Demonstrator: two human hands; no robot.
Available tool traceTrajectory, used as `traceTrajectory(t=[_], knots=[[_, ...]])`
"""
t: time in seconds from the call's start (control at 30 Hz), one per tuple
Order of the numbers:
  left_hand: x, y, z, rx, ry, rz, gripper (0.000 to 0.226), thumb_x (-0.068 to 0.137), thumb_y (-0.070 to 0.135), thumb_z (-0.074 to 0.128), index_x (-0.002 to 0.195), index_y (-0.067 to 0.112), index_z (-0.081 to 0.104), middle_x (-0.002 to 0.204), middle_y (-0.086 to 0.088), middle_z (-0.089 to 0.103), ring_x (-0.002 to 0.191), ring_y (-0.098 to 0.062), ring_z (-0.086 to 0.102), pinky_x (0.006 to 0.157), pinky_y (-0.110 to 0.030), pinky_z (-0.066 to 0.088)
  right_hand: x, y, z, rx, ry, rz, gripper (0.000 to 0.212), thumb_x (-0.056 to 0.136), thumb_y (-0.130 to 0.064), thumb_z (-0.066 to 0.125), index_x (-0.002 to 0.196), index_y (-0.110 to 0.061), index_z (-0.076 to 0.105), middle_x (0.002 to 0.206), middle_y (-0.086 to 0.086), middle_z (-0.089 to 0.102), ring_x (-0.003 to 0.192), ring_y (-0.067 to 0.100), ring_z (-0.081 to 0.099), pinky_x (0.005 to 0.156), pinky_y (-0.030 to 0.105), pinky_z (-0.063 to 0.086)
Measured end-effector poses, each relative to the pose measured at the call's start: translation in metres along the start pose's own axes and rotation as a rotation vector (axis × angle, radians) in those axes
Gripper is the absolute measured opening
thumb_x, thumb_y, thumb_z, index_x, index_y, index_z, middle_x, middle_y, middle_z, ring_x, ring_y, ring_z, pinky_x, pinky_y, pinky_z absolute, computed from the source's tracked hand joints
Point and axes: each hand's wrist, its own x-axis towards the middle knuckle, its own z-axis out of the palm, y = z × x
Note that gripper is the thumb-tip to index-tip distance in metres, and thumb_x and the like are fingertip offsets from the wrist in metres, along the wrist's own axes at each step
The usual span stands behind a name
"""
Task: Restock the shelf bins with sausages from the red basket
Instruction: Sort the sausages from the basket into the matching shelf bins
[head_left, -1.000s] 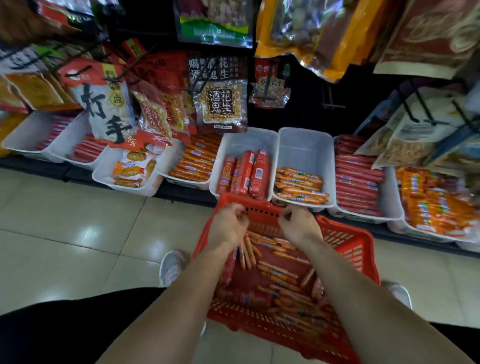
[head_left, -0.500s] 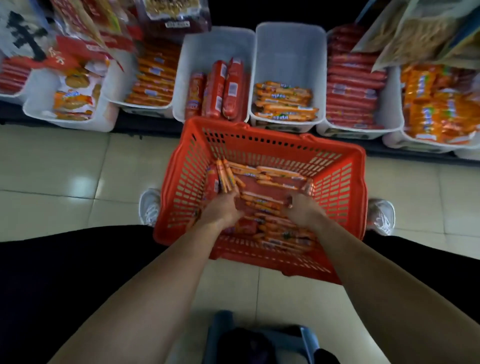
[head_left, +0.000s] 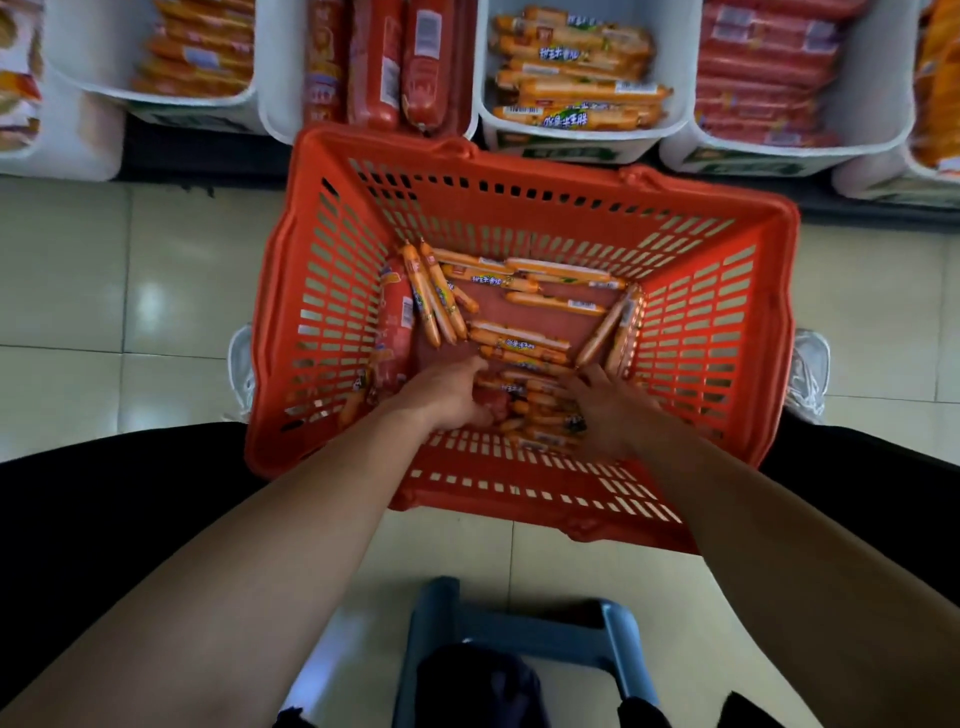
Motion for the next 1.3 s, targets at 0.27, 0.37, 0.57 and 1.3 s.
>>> traceTrajectory(t=[0.27,0.37,0.57,1.3], knots=[[0.023,0.011,-0.003,-0.058,0.059,0.011,0.083,0.076,0.039,0.082,0.148,0.025,0.042,0.144,-0.004,0.051,0.127,-0.023,0.052,0.105,-0.04,0.045,0.009,-0.001,0.0,0.0,0.03,0.03,0.109,0.068,-0.065,0.073,0.151,-0.019,0.019,0.147,0.012,0.039,0.13,0.035,0.045,0.104,0.046,0.041],[0.025,0.011,-0.003,-0.138,0.09,-0.015,0.076,0.081,0.035,0.08,0.147,0.026,0.044,0.14,0.0,0.054,0.121,-0.02,0.056,0.099,-0.036,0.049,0.008,0.0,-0.008,0.104,0.051,0.041,0.099,0.069,-0.062,0.072,0.148,-0.021,0.03,0.142,0.008,0.046,0.126,0.031,0.05,0.1,0.043,0.045],[0.023,0.004,-0.002,-0.221,0.133,-0.023,0.065,0.083,0.034,0.077,0.141,0.025,0.048,0.133,0.004,0.057,0.113,-0.016,0.058,0.094,-0.033,0.05,0.009,-0.003,-0.01,0.226,0.056,0.045,0.072,0.078,-0.045,0.072,0.141,-0.024,0.042,0.134,0.006,0.057,0.118,0.028,0.057,0.095,0.042,0.05],[0.076,0.043,0.014,0.4,0.189,0.151,0.106,0.056,0.077,0.075,0.142,0.029,0.037,0.139,-0.003,0.042,0.132,-0.028,0.036,0.108,-0.049,0.025,0.02,0.016,-0.033,0.986,0.454,0.523,0.068,0.079,-0.034,0.078,0.134,-0.016,0.043,0.103,0.0,0.053,0.092,0.023,0.053,0.072,0.031,0.039]])
